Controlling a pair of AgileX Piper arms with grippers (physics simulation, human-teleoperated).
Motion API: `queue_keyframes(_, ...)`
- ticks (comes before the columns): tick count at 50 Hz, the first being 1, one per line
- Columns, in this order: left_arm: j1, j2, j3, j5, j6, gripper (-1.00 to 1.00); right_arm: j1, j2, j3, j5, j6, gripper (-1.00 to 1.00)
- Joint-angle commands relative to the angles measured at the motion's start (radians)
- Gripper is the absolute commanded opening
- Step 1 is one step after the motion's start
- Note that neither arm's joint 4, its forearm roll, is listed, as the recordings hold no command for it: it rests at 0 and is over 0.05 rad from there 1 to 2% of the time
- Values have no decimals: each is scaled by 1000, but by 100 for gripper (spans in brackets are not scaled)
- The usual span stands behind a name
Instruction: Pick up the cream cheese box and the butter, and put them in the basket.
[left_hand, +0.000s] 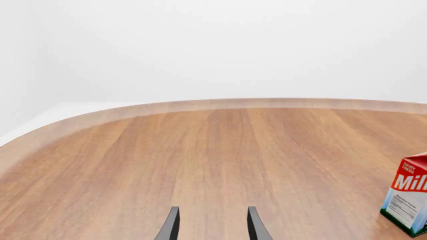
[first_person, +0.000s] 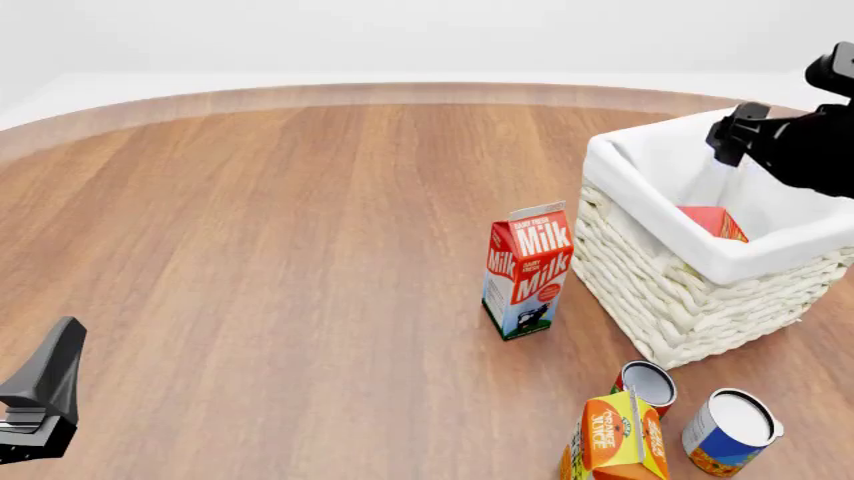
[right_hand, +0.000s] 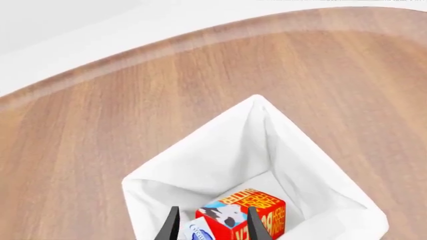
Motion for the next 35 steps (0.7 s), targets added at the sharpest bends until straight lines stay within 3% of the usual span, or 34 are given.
queue_keyframes(1,0,0,0,0,0,100,4,-9,5,-3,0,100)
queue_keyframes(17,0,0,0,0,0,100,24,-59,-24,44,0,100)
queue_keyframes(35,0,0,0,0,0,100,165,-246,-145,219,-2,100)
